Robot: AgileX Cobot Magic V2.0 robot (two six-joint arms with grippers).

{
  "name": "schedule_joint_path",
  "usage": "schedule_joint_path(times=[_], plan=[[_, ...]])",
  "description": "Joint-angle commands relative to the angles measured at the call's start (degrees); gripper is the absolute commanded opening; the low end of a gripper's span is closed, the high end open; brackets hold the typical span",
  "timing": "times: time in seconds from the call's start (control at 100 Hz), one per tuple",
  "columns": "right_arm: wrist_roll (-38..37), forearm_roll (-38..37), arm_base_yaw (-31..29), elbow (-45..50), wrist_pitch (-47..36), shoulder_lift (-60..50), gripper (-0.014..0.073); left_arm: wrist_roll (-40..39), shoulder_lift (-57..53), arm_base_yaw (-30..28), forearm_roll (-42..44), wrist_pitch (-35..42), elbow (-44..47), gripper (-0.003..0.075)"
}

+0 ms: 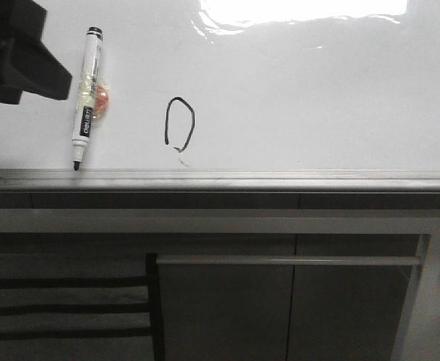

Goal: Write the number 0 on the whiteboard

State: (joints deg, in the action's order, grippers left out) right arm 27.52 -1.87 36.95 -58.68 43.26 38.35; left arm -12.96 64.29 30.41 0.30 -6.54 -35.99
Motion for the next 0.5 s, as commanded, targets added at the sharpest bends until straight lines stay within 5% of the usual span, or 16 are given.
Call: schedule_joint_path(times=[0.0,0.08,0.26,0.49], plan=[[-0.7,-0.6,-0.4,5.6,-10.2,-5.7,-0.0068,0.5,-5.6,1.1,0.1,2.1,-0.3,0.0199],[-3.8,-0.6,-0.4,13.7,-17.0,-12.0,-0.0068,3.4,-10.2,3.1,3.0,5.7,2.0,-0.0018],[-5.1,-0.6,-0.4,33.9,-31.9,-27.2,-0.0068,5.2,-18.7,7.5,10.6,14.5,8.9,-0.0020],[-5.1,-0.6,-0.4,48.5,-37.4,-39.0,-0.0068,5.2,-28.3,8.7,10.6,20.5,17.8,-0.0020]])
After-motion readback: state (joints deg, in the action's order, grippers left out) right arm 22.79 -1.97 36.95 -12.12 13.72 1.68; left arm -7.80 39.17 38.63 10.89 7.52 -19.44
